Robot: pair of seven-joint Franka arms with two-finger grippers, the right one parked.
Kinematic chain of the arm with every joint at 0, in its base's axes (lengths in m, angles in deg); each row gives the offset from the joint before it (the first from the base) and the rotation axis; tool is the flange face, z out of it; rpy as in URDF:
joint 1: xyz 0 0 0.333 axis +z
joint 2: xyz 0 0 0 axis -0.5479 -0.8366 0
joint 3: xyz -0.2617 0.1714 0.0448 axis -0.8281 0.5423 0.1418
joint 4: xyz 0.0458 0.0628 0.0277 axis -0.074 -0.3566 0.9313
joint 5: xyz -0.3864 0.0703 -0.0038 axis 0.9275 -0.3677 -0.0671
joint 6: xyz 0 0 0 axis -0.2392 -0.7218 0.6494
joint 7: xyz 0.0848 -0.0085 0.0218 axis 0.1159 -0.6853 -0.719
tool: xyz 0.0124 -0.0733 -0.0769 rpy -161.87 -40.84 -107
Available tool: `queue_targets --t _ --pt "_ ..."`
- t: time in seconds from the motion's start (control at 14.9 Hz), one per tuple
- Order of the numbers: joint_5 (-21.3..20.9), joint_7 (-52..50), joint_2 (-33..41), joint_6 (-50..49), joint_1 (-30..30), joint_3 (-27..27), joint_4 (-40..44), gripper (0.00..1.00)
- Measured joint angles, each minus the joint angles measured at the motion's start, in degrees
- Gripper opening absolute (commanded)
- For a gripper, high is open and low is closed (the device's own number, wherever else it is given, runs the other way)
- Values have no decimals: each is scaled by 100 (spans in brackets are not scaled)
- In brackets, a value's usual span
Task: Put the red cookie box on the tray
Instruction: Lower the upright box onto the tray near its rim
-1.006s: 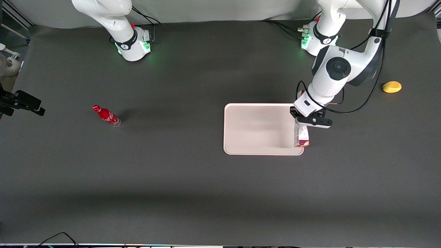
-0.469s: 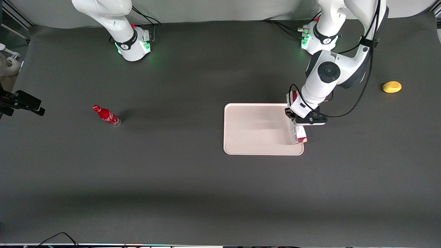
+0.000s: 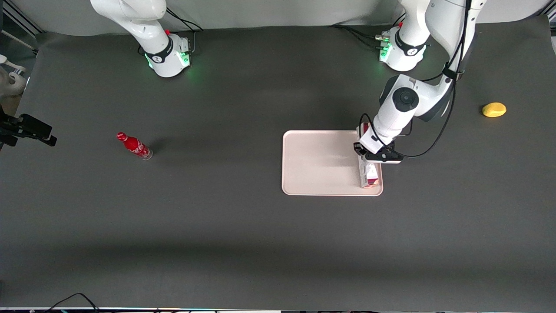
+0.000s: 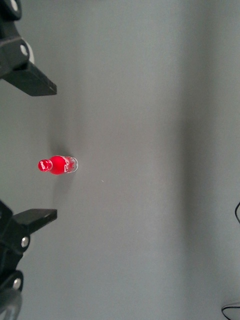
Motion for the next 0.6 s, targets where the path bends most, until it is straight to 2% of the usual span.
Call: queue_targets --t 0.54,0.6 --pt "-104 -7 -141 30 -8 -9 235 2" --pt "-135 -7 -167 30 -8 -9 249 69"
